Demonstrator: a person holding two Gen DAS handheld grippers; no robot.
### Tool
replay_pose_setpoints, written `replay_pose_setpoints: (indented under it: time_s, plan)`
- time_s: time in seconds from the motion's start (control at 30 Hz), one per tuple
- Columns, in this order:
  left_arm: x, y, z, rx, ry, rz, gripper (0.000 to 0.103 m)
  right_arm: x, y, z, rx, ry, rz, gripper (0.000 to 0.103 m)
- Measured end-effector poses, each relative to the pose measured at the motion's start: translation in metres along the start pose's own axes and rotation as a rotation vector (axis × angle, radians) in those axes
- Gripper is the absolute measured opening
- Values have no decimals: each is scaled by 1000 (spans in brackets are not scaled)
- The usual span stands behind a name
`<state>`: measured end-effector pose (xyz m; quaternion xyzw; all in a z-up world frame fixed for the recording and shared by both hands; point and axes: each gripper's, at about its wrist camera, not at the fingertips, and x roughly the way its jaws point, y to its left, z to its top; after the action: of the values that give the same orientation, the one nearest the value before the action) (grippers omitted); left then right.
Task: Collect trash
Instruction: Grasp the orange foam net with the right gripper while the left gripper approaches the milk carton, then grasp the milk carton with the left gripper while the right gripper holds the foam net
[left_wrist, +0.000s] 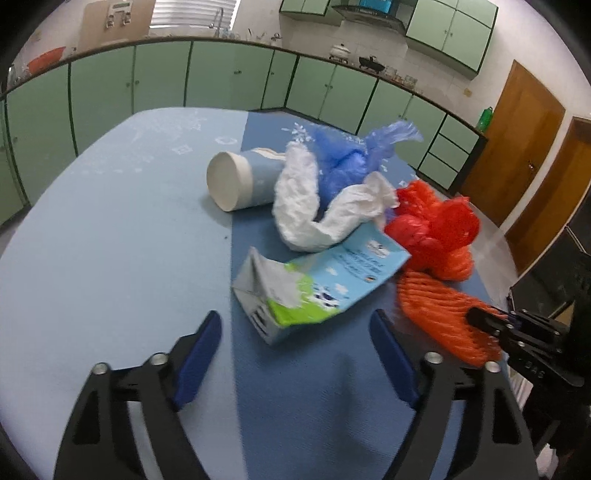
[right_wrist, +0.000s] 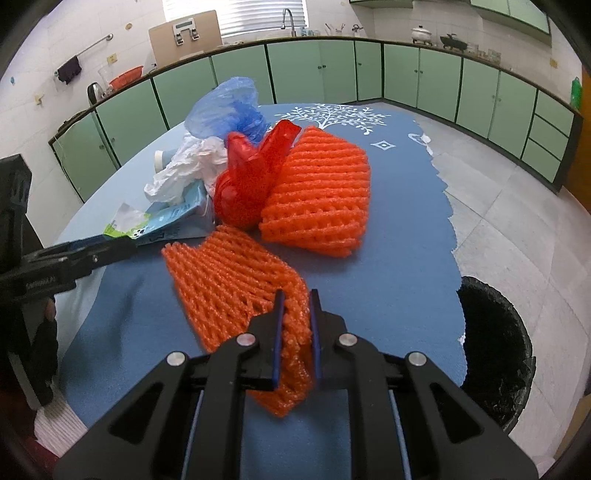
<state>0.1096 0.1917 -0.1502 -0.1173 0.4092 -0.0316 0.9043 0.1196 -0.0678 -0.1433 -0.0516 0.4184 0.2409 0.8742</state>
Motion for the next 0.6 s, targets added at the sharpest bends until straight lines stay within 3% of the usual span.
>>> replay_pose_setpoints:
  time_s: [0.33,0.6]
  plan:
    - [20,-4,19,91,12,-22,92,4,-4,1,15,11,-8,12]
    - [24,-12,19,115,11,-46,88,6,-3,2,15,15,-15,15]
